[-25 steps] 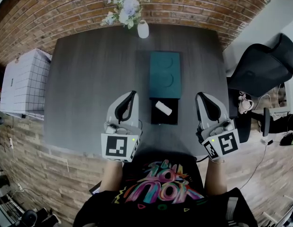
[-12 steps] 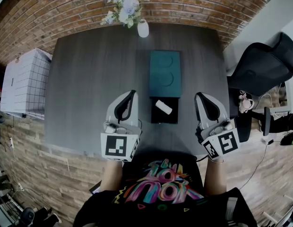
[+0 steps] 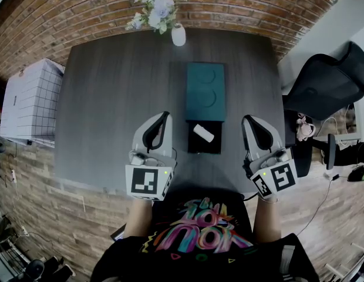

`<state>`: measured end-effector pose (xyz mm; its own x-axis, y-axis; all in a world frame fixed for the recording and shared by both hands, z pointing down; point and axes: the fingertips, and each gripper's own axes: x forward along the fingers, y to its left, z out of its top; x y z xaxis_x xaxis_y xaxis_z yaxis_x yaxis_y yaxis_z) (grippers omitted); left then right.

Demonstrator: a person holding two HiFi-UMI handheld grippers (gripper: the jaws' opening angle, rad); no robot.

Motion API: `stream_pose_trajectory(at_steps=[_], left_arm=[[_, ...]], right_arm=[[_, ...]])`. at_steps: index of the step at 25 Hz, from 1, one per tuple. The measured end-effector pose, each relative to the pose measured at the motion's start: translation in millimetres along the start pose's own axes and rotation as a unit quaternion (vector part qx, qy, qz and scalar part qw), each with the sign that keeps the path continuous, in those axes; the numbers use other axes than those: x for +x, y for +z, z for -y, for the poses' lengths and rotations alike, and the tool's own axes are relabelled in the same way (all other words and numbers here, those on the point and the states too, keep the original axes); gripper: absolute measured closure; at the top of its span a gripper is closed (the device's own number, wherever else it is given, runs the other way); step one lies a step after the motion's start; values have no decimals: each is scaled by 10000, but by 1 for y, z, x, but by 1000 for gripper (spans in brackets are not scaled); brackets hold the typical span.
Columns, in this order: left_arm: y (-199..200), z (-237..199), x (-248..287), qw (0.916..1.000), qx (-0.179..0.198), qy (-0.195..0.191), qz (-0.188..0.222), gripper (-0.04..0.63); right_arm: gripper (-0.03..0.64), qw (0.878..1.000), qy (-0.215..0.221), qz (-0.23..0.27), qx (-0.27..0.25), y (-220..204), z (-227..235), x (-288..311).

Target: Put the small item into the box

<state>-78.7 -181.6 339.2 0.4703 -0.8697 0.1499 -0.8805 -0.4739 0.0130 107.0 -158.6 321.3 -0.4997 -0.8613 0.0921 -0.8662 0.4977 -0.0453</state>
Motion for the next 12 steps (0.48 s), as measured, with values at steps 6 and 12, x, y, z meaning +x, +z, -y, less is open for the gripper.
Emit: stream_pose_trajectory(at_steps=[6, 12], left_arm=[[0, 0, 1, 10000, -63, 16, -16, 594], [0, -1, 2, 10000, -11, -10, -9, 594]], right_arm=[[617, 10000, 27, -23, 3, -1, 0, 1], [616, 10000, 25, -59, 24, -3, -1, 1]])
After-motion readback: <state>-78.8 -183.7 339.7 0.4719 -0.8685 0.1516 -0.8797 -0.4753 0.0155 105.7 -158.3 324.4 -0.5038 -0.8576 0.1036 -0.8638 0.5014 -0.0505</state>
